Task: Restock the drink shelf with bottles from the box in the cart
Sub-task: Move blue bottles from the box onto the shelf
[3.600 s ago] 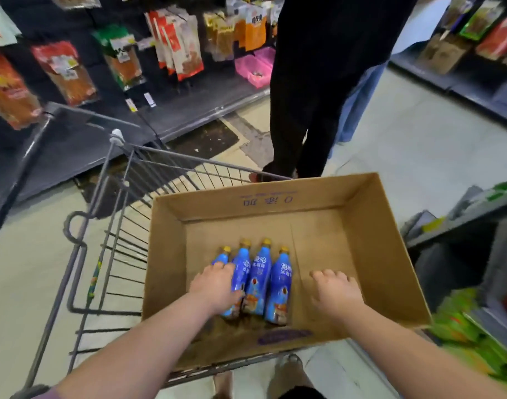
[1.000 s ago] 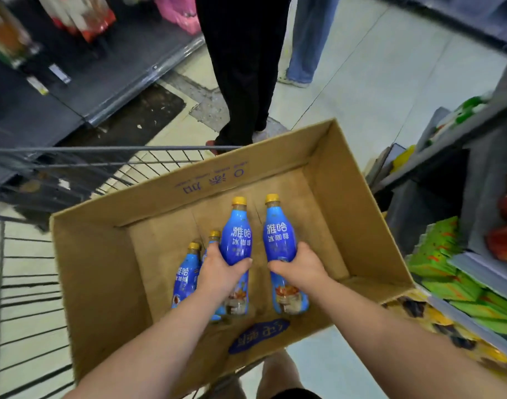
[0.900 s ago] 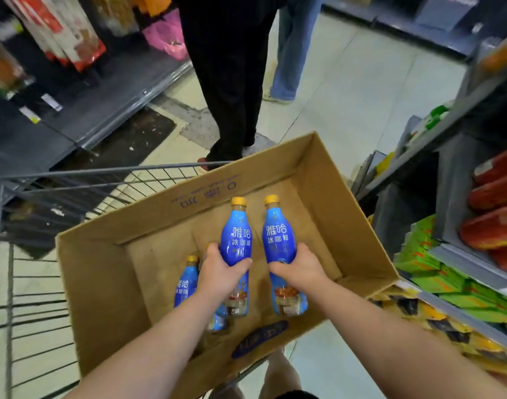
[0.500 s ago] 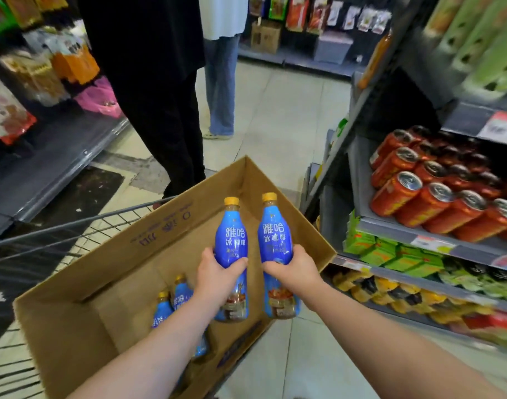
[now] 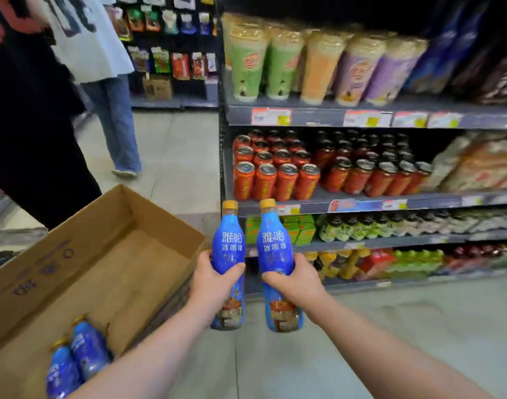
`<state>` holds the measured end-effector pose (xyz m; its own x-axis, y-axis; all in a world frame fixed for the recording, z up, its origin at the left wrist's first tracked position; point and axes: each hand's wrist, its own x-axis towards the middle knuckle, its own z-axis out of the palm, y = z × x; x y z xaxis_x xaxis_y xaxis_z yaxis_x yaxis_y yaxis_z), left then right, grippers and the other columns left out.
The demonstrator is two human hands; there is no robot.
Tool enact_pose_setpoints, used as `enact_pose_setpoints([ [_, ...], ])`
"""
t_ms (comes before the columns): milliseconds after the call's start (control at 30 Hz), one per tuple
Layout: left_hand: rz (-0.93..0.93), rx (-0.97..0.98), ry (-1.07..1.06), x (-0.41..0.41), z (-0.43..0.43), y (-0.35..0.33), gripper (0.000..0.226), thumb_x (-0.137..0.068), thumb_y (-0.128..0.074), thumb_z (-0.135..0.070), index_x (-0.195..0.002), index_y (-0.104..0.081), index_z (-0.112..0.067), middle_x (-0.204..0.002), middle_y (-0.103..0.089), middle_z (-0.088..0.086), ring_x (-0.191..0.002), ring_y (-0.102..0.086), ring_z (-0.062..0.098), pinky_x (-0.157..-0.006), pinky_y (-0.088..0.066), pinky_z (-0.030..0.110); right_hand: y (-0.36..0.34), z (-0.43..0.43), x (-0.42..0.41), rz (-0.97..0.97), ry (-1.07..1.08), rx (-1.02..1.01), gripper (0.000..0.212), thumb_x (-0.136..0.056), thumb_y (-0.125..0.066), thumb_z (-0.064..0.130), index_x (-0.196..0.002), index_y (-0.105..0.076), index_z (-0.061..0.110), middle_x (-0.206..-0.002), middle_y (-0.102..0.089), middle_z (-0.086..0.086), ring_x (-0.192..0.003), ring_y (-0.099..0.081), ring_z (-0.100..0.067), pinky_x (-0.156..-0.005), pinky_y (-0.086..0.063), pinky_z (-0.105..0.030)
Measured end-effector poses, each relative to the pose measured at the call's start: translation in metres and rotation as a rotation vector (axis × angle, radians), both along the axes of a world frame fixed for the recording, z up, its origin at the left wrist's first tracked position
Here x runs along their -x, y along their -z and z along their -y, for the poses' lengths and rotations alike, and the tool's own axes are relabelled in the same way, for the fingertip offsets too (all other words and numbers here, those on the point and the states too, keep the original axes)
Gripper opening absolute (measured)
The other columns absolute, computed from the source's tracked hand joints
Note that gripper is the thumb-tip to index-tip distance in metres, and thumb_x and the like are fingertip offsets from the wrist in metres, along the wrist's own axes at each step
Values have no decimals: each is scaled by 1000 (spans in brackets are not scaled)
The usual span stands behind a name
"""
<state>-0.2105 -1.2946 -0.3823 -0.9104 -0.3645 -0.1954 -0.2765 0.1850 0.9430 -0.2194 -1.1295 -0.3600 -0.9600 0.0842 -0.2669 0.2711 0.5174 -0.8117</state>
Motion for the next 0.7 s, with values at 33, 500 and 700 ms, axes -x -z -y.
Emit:
enact_pose_setpoints([
  [33, -5, 2, 37, -5, -26, -6, 44, -71, -79, -23, -101, -47, -21, -87, -59, -8, -80, -60, 15, -74, -46, 31, -6, -27, -11, -9, 36, 8, 37, -62, -78, 35, -83, -48, 28, -81, -57, 15, -69, -53, 6, -54, -41, -15],
  [500, -178, -65, 493, -50, -322, -92, 46, -71, -79, -23, -104, -48, -17, -100, -62, 2, -90, -62, 20, -77, -48, 32, -90, -308, -125, -244, 460, 16, 35, -57, -77, 35, -80, -52, 29, -77, -61, 15, -63, -57, 8, -50, -40, -12],
  [700, -234, -96, 569, -32, -373, -118, 43, -71, -77, -28, -104, -50, -22, -94, -63, -8, -82, -62, 7, -66, -46, 25, -113, -351, -116, -291, 503, 40, 35, -56, -76, 39, -81, -52, 32, -80, -62, 15, -70, -61, 0, -59, -47, -21],
])
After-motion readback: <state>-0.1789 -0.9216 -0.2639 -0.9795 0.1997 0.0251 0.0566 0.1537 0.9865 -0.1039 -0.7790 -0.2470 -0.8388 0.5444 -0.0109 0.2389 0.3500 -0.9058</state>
